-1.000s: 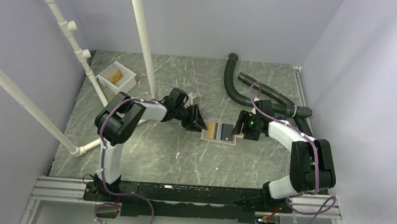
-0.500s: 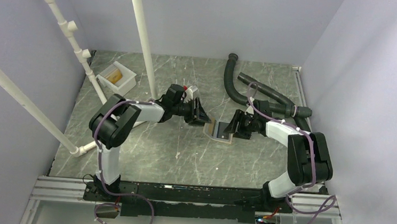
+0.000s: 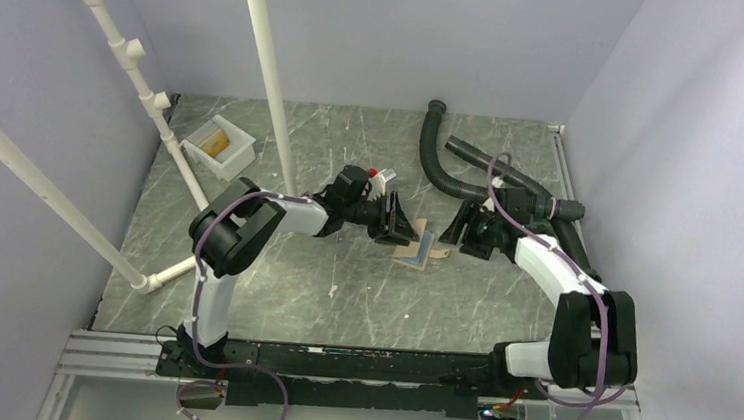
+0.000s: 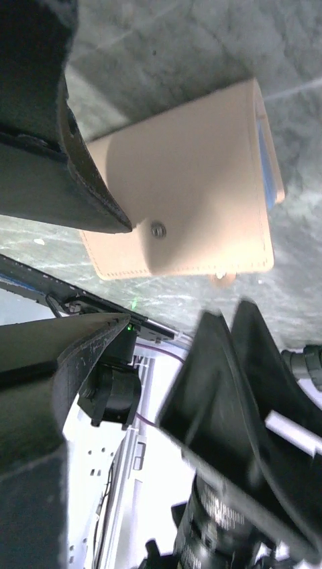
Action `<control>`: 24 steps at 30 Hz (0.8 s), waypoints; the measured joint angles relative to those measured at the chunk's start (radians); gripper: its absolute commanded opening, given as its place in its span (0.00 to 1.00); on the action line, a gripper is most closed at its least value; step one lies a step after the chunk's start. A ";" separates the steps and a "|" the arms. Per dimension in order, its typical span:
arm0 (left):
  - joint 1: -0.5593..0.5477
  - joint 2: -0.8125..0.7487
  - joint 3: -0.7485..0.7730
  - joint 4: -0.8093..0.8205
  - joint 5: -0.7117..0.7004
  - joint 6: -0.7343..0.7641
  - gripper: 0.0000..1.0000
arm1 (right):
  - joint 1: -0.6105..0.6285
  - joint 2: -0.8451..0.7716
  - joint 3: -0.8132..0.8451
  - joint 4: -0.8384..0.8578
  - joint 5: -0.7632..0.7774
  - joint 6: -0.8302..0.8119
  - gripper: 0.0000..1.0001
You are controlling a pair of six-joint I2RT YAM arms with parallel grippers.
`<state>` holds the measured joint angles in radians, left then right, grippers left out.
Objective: Put the credit cards into the card holder
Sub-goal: Close the card holder at the center of the board.
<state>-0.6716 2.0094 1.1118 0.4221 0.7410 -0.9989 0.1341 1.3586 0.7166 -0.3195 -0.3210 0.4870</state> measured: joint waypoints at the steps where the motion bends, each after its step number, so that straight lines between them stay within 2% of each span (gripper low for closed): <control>1: -0.001 0.016 0.004 0.005 0.002 -0.007 0.52 | -0.018 -0.019 0.000 -0.005 0.008 -0.005 0.60; 3: -0.002 0.049 0.011 0.008 0.005 -0.014 0.48 | -0.053 -0.039 0.000 -0.009 0.011 -0.015 0.55; 9: -0.005 0.082 0.038 -0.008 0.002 -0.013 0.26 | -0.075 0.005 0.000 -0.016 -0.021 -0.035 0.39; 15: -0.016 0.083 0.111 -0.163 -0.027 0.057 0.11 | -0.074 0.030 -0.002 -0.008 -0.059 -0.039 0.29; 19: -0.026 0.091 0.173 -0.282 -0.053 0.107 0.04 | -0.074 0.050 -0.010 -0.001 -0.081 -0.039 0.26; 21: -0.031 0.103 0.196 -0.320 -0.061 0.123 0.00 | -0.074 0.057 -0.010 -0.001 -0.085 -0.039 0.20; 24: -0.039 0.122 0.213 -0.365 -0.072 0.140 0.00 | -0.074 0.063 -0.010 0.000 -0.092 -0.041 0.11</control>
<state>-0.7109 2.1311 1.3247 0.0570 0.6689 -0.8585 0.0601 1.4212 0.7063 -0.3199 -0.4126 0.4458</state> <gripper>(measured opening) 0.011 0.186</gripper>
